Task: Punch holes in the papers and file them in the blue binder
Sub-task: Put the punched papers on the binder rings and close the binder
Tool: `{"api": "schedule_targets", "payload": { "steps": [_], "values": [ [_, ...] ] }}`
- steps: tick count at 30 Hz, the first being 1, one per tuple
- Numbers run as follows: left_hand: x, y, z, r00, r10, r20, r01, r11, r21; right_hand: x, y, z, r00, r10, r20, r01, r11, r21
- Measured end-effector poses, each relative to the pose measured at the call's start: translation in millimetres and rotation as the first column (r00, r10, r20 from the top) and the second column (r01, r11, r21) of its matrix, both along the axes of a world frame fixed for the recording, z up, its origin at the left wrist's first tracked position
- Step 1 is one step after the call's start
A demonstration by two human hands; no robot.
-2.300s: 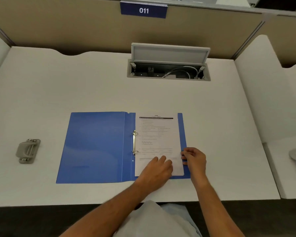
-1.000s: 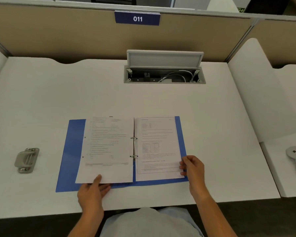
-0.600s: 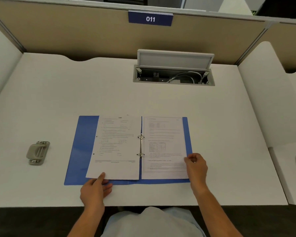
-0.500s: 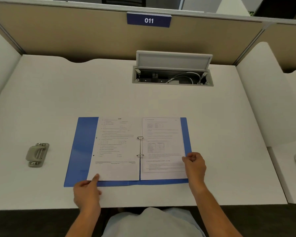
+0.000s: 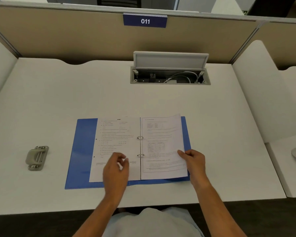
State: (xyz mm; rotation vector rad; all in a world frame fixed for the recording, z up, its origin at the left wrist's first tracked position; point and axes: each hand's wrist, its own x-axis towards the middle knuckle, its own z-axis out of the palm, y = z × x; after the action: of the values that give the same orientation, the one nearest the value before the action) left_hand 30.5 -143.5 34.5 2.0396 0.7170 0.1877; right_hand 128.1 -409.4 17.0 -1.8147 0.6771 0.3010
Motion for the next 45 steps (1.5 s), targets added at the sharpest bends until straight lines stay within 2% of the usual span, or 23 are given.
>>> {"api": "schedule_targets", "payload": {
  "steps": [4, 9, 11, 20, 26, 31, 37, 42, 45],
  "values": [
    [28.9, -36.8, 15.5, 0.978, -0.208, 0.006, 0.208, 0.972, -0.112, 5.2, 9.4, 19.1, 0.999, 0.048, 0.017, -0.05, 0.994, 0.102],
    [72.3, -73.4, 32.4, 0.968, -0.235, -0.093, 0.19, 0.92, -0.343, 7.5, 19.3, 28.1, 0.99, 0.117, 0.073, -0.125, 0.985, 0.116],
    [87.0, -80.5, 34.4, 0.962, -0.238, -0.135, 0.172, 0.91, -0.378, 7.6, 23.3, 28.9, 0.986, 0.142, 0.089, -0.151, 0.982, 0.112],
    [101.8, -77.4, 32.6, 0.939, -0.207, -0.276, 0.176, 0.976, -0.131, 9.1, 37.8, 31.0, 0.953, 0.268, 0.144, -0.279, 0.958, 0.061],
    [95.7, -64.4, 28.4, 0.974, -0.152, -0.166, 0.143, 0.988, -0.065, 6.5, 43.2, 32.1, 0.916, 0.366, 0.166, -0.376, 0.926, 0.031],
    [87.7, -14.6, 29.2, 0.982, -0.07, -0.176, 0.037, 0.983, -0.182, 6.2, 31.1, 35.1, 0.937, 0.296, 0.184, -0.313, 0.947, 0.07],
    [59.0, 88.1, 17.4, 0.968, 0.037, -0.248, -0.082, 0.982, -0.171, 10.1, 3.0, 26.2, 0.966, 0.212, 0.147, -0.213, 0.977, -0.009],
    [44.9, 135.7, 1.9, 0.946, 0.09, -0.31, -0.074, 0.995, 0.063, 11.2, -7.3, 14.8, 0.971, 0.215, 0.099, -0.208, 0.975, -0.079],
    [41.7, 144.2, -9.2, 0.93, 0.086, -0.356, -0.043, 0.991, 0.126, 10.1, -6.2, 12.0, 0.972, 0.214, 0.097, -0.206, 0.975, -0.087]
  ]
}}
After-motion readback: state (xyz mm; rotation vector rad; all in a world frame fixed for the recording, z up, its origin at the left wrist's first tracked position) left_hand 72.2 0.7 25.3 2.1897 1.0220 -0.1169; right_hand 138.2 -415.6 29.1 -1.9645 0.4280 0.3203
